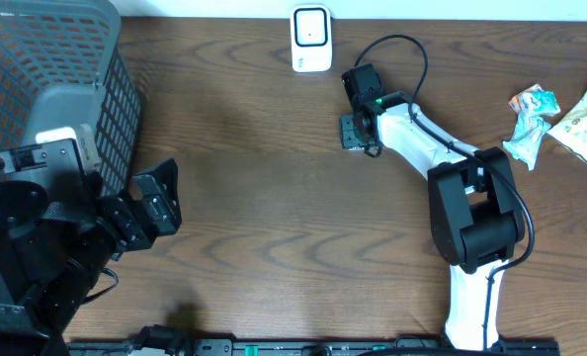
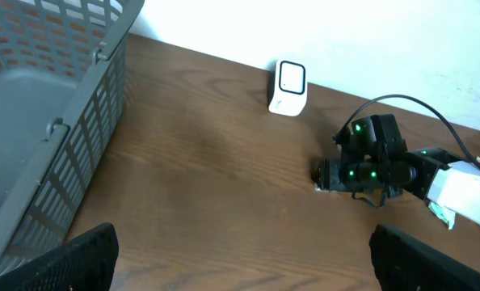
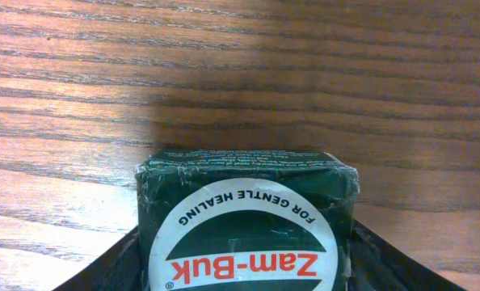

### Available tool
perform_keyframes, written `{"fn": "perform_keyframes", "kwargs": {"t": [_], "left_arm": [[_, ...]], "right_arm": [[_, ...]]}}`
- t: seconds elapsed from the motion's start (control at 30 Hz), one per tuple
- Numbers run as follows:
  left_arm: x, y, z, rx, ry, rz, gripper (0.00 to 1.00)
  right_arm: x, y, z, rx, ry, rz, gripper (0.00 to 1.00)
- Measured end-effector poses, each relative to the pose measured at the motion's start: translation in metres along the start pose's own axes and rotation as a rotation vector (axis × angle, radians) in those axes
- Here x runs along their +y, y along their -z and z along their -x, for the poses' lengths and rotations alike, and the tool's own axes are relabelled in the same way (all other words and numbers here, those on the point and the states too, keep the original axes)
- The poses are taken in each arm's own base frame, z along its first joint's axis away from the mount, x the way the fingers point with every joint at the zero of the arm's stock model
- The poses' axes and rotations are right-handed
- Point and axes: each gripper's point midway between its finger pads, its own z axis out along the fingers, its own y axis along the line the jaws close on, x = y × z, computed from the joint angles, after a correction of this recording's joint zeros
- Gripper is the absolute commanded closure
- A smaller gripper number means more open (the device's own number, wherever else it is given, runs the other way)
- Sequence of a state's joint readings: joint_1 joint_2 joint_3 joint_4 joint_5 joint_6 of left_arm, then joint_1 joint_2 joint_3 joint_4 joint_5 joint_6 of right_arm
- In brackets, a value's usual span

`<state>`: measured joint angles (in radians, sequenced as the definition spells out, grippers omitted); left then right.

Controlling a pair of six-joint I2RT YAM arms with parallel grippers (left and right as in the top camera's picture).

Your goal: Scan the item barcode

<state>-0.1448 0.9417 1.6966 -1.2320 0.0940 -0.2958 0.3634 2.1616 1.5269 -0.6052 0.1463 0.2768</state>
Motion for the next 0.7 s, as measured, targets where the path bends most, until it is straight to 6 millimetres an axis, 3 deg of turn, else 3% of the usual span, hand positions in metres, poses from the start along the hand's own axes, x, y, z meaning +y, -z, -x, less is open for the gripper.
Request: {"fn": "perform_keyframes", "kwargs": {"t": [0.3, 0.43, 0.53, 0.7], "left_arm": [[0.0, 0.0, 0.0, 0.0, 0.0, 0.0, 0.02], [0.0, 0.0, 0.0, 0.0, 0.0, 0.0, 0.02], [0.0, 0.0, 0.0, 0.0, 0.0, 0.0, 0.02], [0.0, 0.0, 0.0, 0.0, 0.0, 0.0, 0.02]], "right_arm": [[0.0, 0.001, 0.002, -0.007, -0.001, 0.001, 0.43], [0.003, 0.006, 0.013, -0.032, -0.004, 0.009, 0.46], [0.009, 0.017, 0.034, -0.083, -0.006, 0.033, 0.45], [0.029, 0.049, 0.091, -0.251, 0.001, 0.126, 0.48]]}}
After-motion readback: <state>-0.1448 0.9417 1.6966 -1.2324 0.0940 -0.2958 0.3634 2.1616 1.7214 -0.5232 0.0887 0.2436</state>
